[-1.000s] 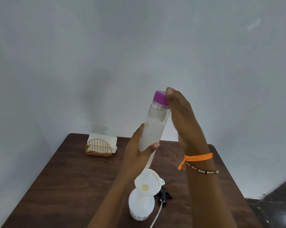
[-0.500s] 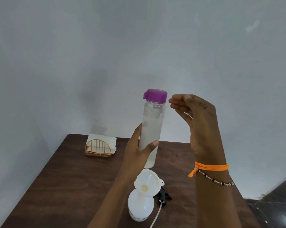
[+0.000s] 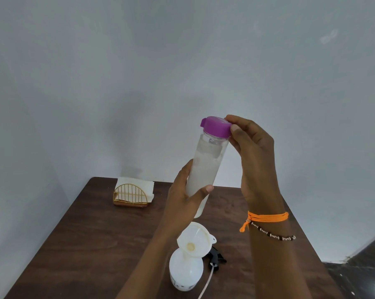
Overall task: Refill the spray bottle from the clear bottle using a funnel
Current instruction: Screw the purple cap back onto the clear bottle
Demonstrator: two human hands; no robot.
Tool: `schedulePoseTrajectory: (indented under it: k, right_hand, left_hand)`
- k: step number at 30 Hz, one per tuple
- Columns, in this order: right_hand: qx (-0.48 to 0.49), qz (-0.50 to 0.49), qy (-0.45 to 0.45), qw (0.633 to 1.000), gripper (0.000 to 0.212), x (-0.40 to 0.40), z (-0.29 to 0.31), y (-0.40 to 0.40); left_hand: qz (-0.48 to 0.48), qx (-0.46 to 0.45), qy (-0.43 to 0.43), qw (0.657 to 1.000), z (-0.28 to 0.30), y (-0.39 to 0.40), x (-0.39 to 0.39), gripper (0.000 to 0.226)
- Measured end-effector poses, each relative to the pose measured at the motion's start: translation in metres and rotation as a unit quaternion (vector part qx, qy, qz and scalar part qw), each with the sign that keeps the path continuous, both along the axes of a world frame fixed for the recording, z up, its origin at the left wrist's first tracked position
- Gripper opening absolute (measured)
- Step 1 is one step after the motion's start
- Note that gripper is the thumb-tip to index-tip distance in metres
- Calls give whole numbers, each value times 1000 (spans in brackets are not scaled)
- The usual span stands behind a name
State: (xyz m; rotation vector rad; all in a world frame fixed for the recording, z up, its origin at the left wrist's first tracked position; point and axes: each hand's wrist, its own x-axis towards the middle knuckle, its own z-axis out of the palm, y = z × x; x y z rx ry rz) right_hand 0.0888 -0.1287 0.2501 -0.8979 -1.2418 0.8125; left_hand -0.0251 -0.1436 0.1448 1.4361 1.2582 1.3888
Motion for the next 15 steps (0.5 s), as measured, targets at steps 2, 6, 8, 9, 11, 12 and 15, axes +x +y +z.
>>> schedulePoseTrajectory:
  k: [2, 6, 8, 9, 11, 12, 15]
  right_hand:
    - [7, 7, 3, 1000, 20, 1, 0, 1]
    - [5, 125, 5, 992, 31, 8, 2, 12]
    - [1, 222, 14, 975, 52, 16, 2, 22]
    - [0, 274, 24, 962, 65, 19, 2, 27]
    - [0, 350, 23, 937, 78, 23, 1, 33]
    - [2, 374, 18, 927, 77, 23, 0, 35]
    - [-1, 402, 19, 915, 56, 22, -3, 36]
  left_hand:
    - [2, 5, 5, 1000, 2, -2, 0, 67]
    - [-65, -3, -23, 998, 7, -4, -6, 59]
    - [-124, -14, -33, 992, 11, -7, -12, 49]
    - [-149, -20, -36, 988, 13, -9, -15, 45]
    - [-190, -30, -34, 981, 15, -13, -19, 42]
    - [-205, -34, -32, 978, 14, -14, -21, 41]
    - [-216, -40, -24, 975, 12, -15, -20, 47]
